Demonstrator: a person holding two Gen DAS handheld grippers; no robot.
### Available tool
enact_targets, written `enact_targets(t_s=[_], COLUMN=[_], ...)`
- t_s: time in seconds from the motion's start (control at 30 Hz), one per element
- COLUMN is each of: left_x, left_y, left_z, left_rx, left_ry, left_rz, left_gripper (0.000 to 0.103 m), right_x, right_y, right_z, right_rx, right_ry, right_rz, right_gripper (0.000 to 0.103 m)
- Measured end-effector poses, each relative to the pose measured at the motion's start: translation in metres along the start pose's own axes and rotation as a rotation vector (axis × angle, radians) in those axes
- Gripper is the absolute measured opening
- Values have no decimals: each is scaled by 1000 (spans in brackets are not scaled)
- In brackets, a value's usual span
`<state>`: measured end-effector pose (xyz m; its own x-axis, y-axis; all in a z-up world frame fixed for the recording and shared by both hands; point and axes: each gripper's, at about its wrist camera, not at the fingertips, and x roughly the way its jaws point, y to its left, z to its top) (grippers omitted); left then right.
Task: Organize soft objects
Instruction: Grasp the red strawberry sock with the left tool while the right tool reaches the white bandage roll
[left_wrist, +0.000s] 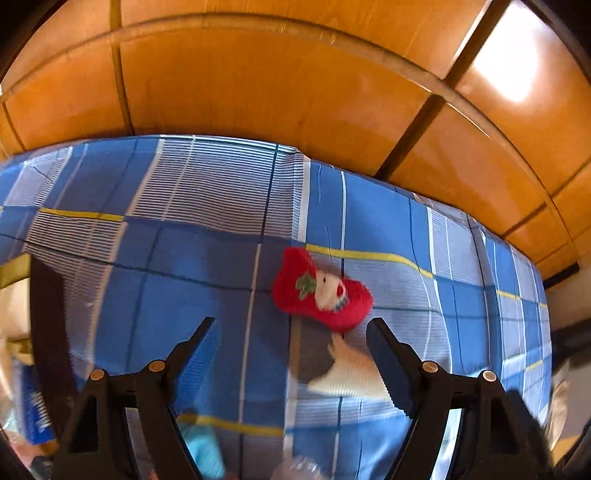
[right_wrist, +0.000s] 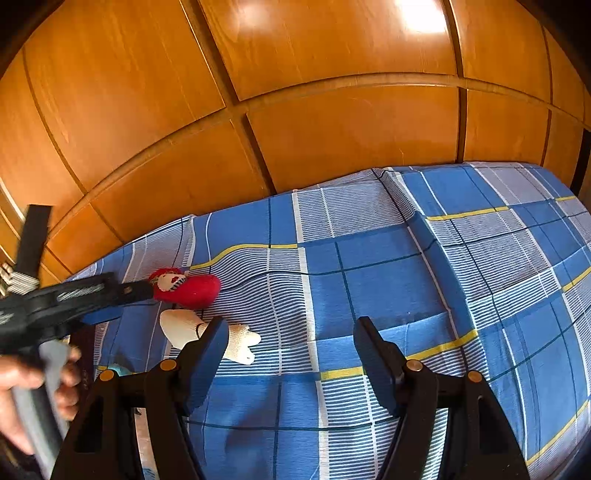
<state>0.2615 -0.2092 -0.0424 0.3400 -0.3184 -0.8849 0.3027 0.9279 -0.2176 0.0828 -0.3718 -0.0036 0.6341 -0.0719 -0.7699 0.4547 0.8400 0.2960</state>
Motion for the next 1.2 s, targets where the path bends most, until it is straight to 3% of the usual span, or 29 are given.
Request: enact_targets(t_s=[0.13,0.27,0.37,0.4,0.5,0.7,0.93,1.2], left_x=[21,38,48,52,58,29,-32,-94], left_y=[-1,1,0,-1,-5,-7,10,35], left_z=[11,19,23,24,23,18,-6,-58], left_rx=[-43,-77,-83,-86,-62,11,93,179], left_ry=[19,40,54,59,79,1,-84,-140], left_rz=[-3,-6,-10,-13,-24,-51,-63,-90], left_gripper=[80,72,52,40,25,24,24,25], right_x=[2,1,1,2,3,4,6,13], right_y=[2,5,6,6,6,6,17,55], right_z=[-1,-2,-2,-2,-2,-2,-7,-21], right_rx=[15,7,9,13,15,7,-44,-244], right_ry=[14,15,14,16,21,20,44,89], right_rz=[9,18,16,16,10,20,45,72], right_gripper=[71,71,71,71,71,71,71,71])
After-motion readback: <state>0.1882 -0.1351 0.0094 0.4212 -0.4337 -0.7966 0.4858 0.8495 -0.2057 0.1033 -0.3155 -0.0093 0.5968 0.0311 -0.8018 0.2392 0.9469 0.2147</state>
